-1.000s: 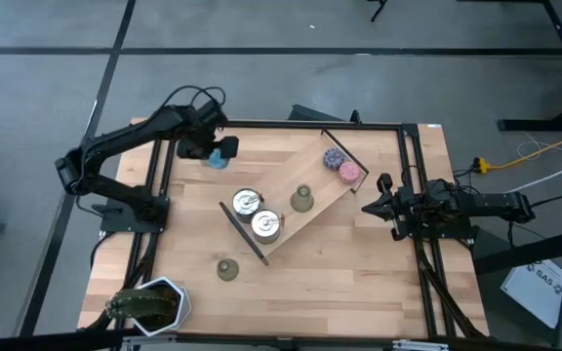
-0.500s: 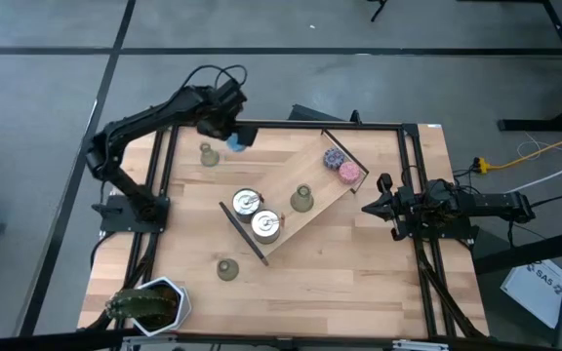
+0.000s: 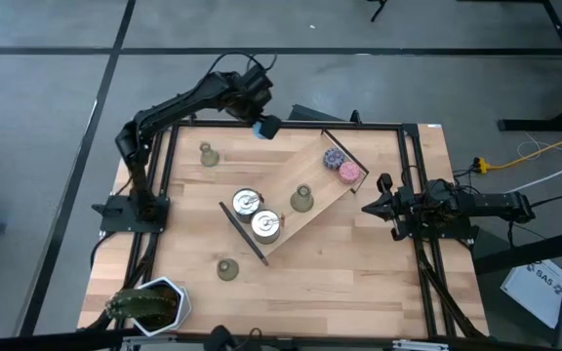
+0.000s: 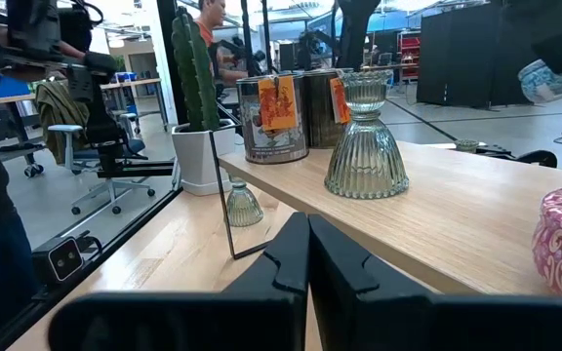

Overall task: Pick & Place candle stick holders
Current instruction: Put the blue patterned scented candle on the shelf

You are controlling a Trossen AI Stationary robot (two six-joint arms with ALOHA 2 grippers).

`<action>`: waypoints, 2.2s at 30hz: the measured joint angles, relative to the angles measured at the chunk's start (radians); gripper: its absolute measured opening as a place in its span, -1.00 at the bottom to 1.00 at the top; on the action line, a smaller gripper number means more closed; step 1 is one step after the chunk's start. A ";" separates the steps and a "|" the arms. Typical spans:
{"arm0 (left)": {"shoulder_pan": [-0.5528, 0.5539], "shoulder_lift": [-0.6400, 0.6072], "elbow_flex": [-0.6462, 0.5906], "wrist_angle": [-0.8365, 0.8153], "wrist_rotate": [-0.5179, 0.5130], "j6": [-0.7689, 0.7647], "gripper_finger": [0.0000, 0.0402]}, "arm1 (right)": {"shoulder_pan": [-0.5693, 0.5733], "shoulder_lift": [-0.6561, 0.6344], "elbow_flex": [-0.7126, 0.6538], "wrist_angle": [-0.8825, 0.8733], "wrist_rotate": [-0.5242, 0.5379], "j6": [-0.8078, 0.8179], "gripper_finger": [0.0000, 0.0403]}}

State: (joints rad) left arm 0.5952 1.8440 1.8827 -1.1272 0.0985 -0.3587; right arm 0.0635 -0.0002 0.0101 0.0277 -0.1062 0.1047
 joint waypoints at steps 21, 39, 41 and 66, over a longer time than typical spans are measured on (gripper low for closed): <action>-0.069 0.021 0.032 0.286 0.004 0.331 0.53 | 0.000 0.000 0.000 0.000 0.000 0.000 -0.95; -0.157 0.111 0.031 0.416 0.062 0.310 0.53 | 0.000 0.000 0.000 0.000 0.000 0.000 -0.95; -0.162 0.121 0.031 0.413 0.081 0.310 0.53 | 0.000 0.000 0.000 0.000 0.000 0.000 -0.95; -0.171 0.164 0.030 0.313 0.211 0.196 0.53 | 0.000 0.000 0.000 0.000 0.000 0.000 -0.95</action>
State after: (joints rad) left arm 0.4244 2.0079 1.9125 -0.8139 0.3094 -0.1630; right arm 0.0635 -0.0002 0.0100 0.0277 -0.1062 0.1047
